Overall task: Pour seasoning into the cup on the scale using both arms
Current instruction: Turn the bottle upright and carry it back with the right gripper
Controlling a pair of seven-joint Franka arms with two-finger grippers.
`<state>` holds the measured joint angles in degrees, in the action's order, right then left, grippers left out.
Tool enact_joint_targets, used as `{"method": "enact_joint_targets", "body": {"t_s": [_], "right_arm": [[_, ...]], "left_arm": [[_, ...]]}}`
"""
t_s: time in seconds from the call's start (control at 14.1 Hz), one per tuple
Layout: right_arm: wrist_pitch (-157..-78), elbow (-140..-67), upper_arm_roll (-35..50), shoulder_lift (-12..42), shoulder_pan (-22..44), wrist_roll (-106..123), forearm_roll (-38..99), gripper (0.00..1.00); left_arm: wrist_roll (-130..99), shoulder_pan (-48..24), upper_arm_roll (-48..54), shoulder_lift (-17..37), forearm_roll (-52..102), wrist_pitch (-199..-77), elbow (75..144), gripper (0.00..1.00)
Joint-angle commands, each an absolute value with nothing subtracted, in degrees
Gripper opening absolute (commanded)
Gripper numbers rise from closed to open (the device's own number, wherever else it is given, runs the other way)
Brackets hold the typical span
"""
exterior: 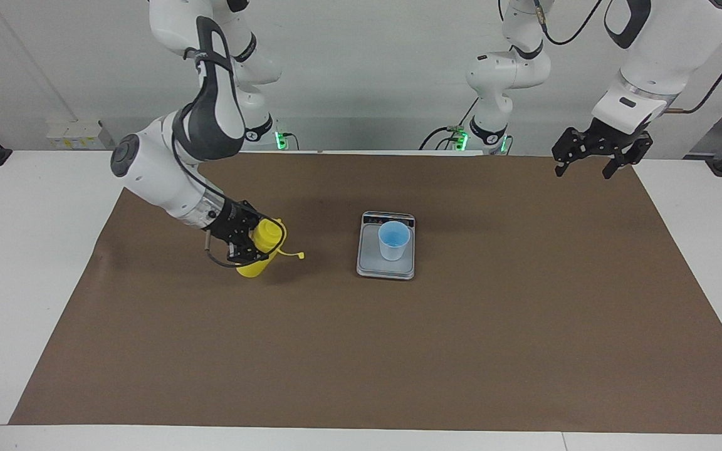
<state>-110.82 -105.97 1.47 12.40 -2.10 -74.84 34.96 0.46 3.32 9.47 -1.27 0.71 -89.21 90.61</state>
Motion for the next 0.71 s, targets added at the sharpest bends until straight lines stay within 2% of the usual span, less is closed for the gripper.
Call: {"method": "enact_joint_targets", "body": {"t_s": [0.0,0.28,0.36,0.43,0.5,0.64], "right_arm": [[-109.78,-111.78,2.37,9.67,-8.85,-66.22,43.39,0.00],[-109.16,-116.62,2.29,9.67,-14.49,-56.26,47.28,0.00],[-109.25,-117.94,2.29,9.41,-15.02,-56.25,48.16,0.25],[-109.34,-118.73,2.11,8.88,-15.12,-56.25,48.51,0.86],[-109.60,-118.65,2.02,8.96,-15.12,-56.08,47.99,1.00],[-109.86,-118.30,1.67,8.96,-15.99,-55.81,47.12,1.00]], "left_arm": [[0.26,3.78,9.76,-1.49,0.09,-88.95,90.62,1.00],[0.09,3.78,9.84,-1.49,0.44,-89.30,90.70,1.00],[0.09,3.78,9.84,-1.49,0.44,-89.30,90.70,1.00],[0.17,3.78,9.84,-1.49,0.44,-89.38,90.70,1.00],[0.18,3.78,9.84,-1.49,0.44,-89.38,90.70,1.00],[0.18,3.69,9.76,-1.49,0.44,-89.38,90.70,1.00]]}}
